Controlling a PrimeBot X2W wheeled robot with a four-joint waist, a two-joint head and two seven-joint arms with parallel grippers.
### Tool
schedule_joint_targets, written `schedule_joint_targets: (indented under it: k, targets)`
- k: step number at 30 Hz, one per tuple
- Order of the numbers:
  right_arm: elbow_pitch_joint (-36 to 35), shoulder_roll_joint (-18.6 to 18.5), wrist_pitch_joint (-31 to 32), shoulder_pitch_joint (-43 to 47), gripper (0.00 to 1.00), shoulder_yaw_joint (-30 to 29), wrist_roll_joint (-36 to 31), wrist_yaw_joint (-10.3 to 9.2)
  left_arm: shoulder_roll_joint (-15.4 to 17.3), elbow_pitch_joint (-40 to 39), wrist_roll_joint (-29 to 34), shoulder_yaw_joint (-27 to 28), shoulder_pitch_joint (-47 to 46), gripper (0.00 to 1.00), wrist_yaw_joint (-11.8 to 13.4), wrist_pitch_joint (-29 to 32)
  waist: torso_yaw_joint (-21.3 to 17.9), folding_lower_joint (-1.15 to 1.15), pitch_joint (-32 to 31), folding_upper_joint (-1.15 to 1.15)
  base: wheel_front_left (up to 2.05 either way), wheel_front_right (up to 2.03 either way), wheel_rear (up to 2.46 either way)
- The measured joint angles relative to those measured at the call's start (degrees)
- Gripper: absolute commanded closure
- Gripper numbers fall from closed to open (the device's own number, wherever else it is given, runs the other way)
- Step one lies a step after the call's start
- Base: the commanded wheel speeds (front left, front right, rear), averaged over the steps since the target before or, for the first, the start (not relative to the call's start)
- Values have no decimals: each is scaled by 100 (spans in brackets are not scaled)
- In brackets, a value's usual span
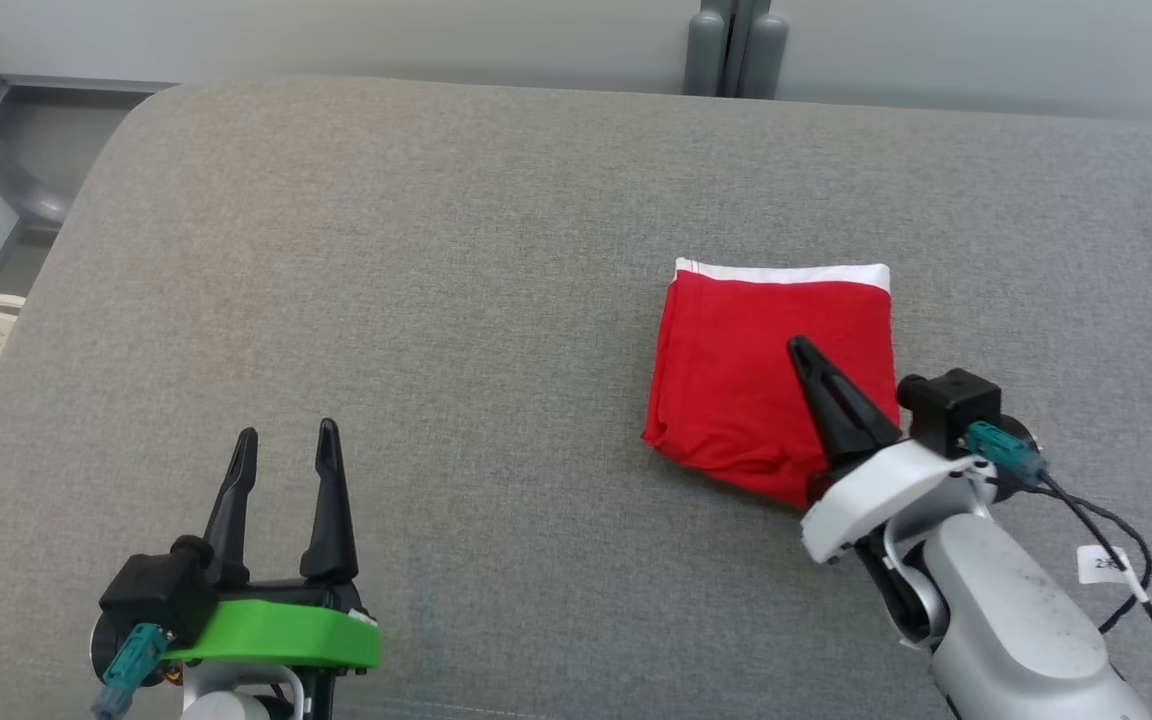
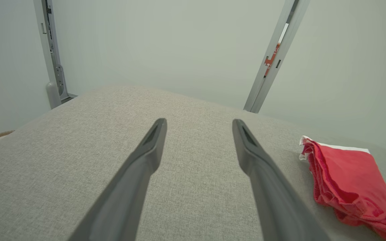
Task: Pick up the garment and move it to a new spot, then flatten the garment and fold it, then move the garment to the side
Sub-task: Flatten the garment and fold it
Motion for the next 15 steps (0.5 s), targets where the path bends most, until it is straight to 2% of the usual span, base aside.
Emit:
schedule_joint_targets:
  k: [1,2,7,8,15]
  targets:
    - [-119,-54,-1,63,31,-143,-52,1,0,-4,2,9,1,0,0,0,-49,0,-18,0,0,0,0]
    - [-223,-90,-1,115,0,-266,-94,0,0,-4,4,20,2,0,0,0,-90,0,-34,0,0,0,0]
    - [-711,-225,-1,518,0,-910,-285,0,-1,14,54,88,10,0,-7,0,-340,0,-137,0,0,0,0]
    - [-1069,-240,-1,843,0,-1232,-388,0,-2,40,119,152,36,0,-24,0,-543,0,-219,0,0,0,0]
    - [-1572,-180,-1,1541,0,-1547,-471,0,-1,76,245,299,92,0,-51,0,-776,0,-415,0,0,0,0]
